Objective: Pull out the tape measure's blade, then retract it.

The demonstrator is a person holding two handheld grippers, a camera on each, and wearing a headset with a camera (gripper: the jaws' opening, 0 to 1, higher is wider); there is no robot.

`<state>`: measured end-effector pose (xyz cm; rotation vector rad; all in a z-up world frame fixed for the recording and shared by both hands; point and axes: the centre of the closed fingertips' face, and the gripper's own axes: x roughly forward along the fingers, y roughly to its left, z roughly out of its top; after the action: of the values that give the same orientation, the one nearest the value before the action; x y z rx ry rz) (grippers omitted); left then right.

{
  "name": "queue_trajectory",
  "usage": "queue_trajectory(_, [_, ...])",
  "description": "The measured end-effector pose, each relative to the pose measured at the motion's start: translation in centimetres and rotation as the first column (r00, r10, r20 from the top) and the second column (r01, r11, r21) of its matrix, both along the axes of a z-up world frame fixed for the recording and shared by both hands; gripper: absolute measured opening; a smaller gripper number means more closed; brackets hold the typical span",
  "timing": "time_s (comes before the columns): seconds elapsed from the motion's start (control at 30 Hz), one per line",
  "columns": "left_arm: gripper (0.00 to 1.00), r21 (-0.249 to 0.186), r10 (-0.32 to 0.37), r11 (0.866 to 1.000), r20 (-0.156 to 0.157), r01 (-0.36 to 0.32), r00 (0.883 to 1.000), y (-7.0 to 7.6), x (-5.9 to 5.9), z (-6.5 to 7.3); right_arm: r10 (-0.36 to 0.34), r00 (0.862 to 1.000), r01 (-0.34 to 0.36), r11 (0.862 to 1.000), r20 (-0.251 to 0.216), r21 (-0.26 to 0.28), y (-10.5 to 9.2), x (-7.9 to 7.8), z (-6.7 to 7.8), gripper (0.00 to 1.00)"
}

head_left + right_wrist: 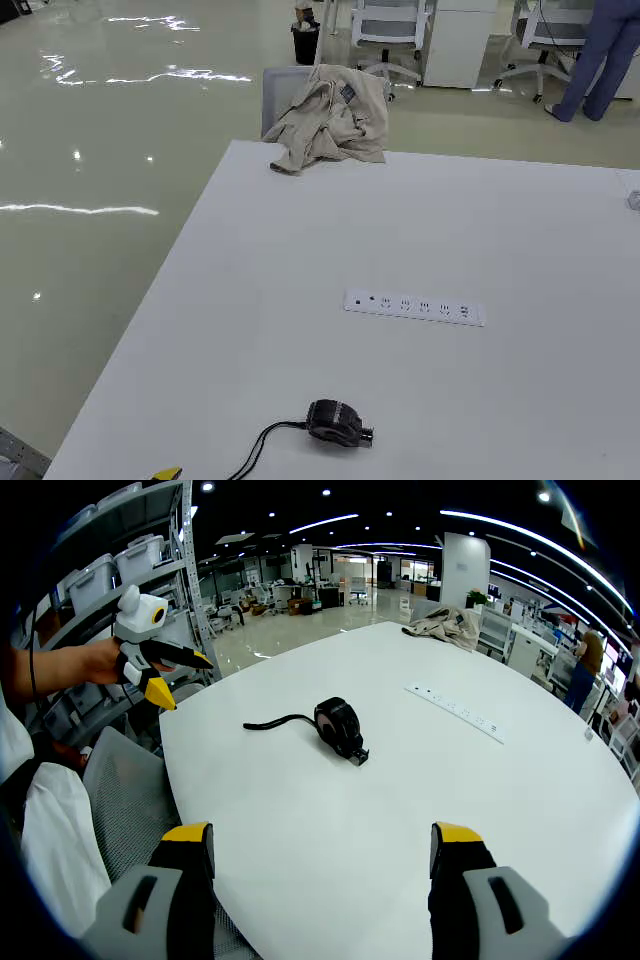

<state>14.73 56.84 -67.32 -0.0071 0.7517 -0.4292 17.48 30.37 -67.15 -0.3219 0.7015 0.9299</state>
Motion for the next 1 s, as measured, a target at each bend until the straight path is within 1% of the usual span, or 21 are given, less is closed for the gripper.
queue_trajectory(0.13, [1.00,0.014,-0.007,1.000,-0.001,0.007,1.000,0.02,-0.03,-0.02,0.005,1.000,-0.005,1.000,-0.002,-0.003,0.04,-0.12,-0.09,0.91])
queue_trajectory(0.47, [1.00,0.015,-0.005,1.000,-0.004,0.005,1.000,-0.04,0.08,-0.11,0.006,1.000,-0.006,1.000,-0.001,-0.002,-0.15,-0.13,-0.03,0.91])
queue_trajectory(0.7, [1.00,0.010,-0.010,1.000,0.001,0.010,1.000,-0.34,0.41,-0.08,0.003,1.000,-0.003,1.000,0.001,-0.009,-0.25,0.02,0.01,0.91])
queue_trajectory(0.93, [1.00,0.016,-0.011,1.000,0.001,0.011,1.000,-0.12,0.51,-0.11,0.002,1.000,-0.002,1.000,0.001,-0.005,0.08,0.04,0.04,0.90])
queue_trajectory(1.0, [1.00,0.011,-0.012,1.000,0.003,0.012,1.000,-0.19,0.56,0.00,0.006,1.000,-0.006,1.000,0.000,-0.006,0.17,0.03,0.00,0.90])
